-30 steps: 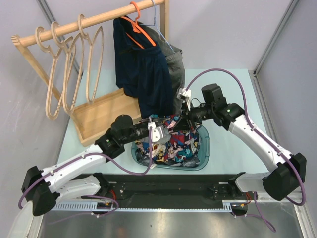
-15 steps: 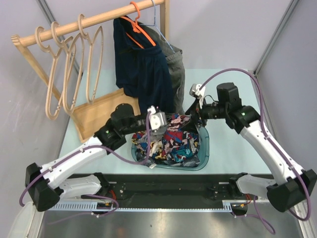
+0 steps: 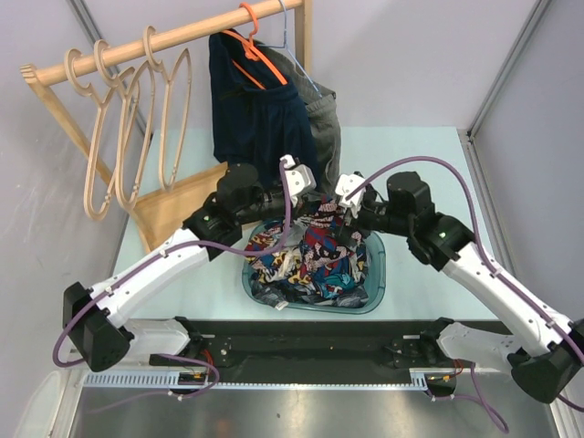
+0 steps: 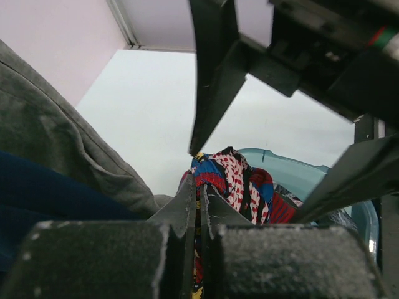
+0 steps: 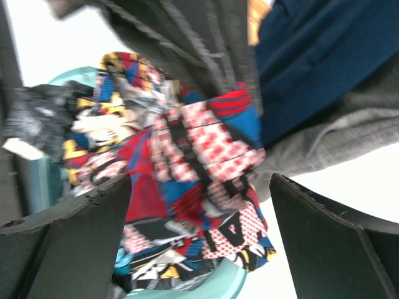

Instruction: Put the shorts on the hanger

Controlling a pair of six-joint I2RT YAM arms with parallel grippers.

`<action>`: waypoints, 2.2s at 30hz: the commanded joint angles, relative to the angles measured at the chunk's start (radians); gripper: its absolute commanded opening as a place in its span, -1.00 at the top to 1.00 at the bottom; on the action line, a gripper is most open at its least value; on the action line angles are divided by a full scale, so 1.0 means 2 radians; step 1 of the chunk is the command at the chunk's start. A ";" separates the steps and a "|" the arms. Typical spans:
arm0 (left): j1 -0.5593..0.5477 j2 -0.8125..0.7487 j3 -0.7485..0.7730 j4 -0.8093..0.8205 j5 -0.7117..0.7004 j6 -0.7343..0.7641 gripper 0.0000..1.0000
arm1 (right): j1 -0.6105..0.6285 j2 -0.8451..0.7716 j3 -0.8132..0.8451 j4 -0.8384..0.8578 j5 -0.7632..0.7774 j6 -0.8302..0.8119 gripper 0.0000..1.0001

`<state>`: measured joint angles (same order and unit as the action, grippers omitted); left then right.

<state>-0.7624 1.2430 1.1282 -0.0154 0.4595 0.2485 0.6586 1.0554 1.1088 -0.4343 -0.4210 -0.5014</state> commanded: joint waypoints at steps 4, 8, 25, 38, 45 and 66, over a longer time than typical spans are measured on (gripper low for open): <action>0.016 0.007 0.040 -0.001 0.024 -0.063 0.99 | 0.018 0.033 -0.013 0.075 0.082 -0.020 -0.41; 0.028 0.008 0.047 -0.027 0.037 -0.061 0.98 | -0.003 0.025 -0.012 0.078 0.071 -0.012 0.96; 0.042 -0.092 -0.022 -0.166 0.151 0.020 0.06 | -0.089 -0.010 0.006 0.045 -0.150 0.087 1.00; 0.018 -0.049 -0.045 -0.090 0.101 -0.033 -0.22 | -0.093 -0.015 0.025 0.022 -0.187 0.087 1.00; 0.019 -0.045 -0.049 -0.065 0.070 -0.023 -0.48 | -0.091 -0.016 0.029 0.000 -0.198 0.061 1.00; 0.012 -0.021 0.005 -0.063 0.167 -0.003 0.85 | -0.051 0.002 0.030 -0.002 -0.171 0.044 0.10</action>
<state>-0.7338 1.2034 1.0424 -0.1474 0.7269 0.2321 0.5465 1.0611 1.1225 -0.4606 -0.7822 -0.3965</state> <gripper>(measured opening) 0.173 0.126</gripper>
